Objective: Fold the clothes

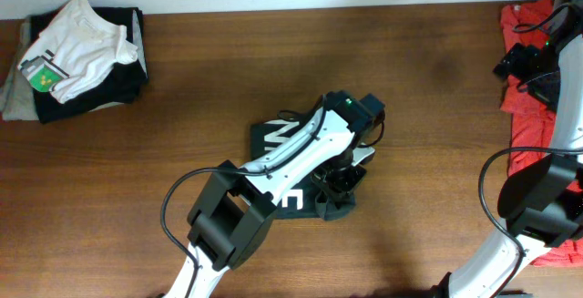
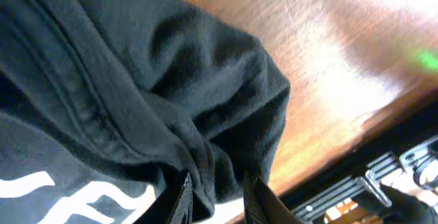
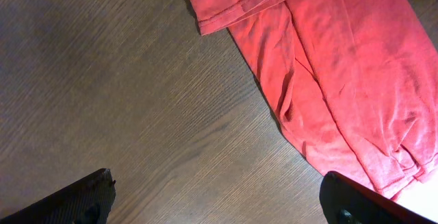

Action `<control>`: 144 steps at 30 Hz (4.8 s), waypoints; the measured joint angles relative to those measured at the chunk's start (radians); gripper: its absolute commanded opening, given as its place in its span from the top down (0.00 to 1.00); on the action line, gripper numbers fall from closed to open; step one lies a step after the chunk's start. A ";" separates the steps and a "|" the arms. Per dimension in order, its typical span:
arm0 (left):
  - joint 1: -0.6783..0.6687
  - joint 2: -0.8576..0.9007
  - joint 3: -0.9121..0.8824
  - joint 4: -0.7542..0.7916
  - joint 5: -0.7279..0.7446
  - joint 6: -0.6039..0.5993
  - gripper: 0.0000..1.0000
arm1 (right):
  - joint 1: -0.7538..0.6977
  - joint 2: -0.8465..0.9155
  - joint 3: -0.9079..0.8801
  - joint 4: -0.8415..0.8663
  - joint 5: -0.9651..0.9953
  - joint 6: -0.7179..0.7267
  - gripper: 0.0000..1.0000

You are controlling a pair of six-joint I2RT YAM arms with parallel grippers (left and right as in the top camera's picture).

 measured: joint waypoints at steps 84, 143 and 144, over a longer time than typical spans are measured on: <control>0.177 0.233 0.665 -0.195 -0.012 0.050 0.99 | 0.000 0.000 0.000 0.003 0.000 0.000 0.01; 0.149 0.146 0.010 -0.013 0.142 0.018 1.00 | 0.000 0.000 0.000 0.004 0.000 0.000 0.02; 0.144 0.146 0.010 -0.006 0.145 0.018 1.00 | 0.000 0.000 0.000 0.004 0.000 0.000 0.01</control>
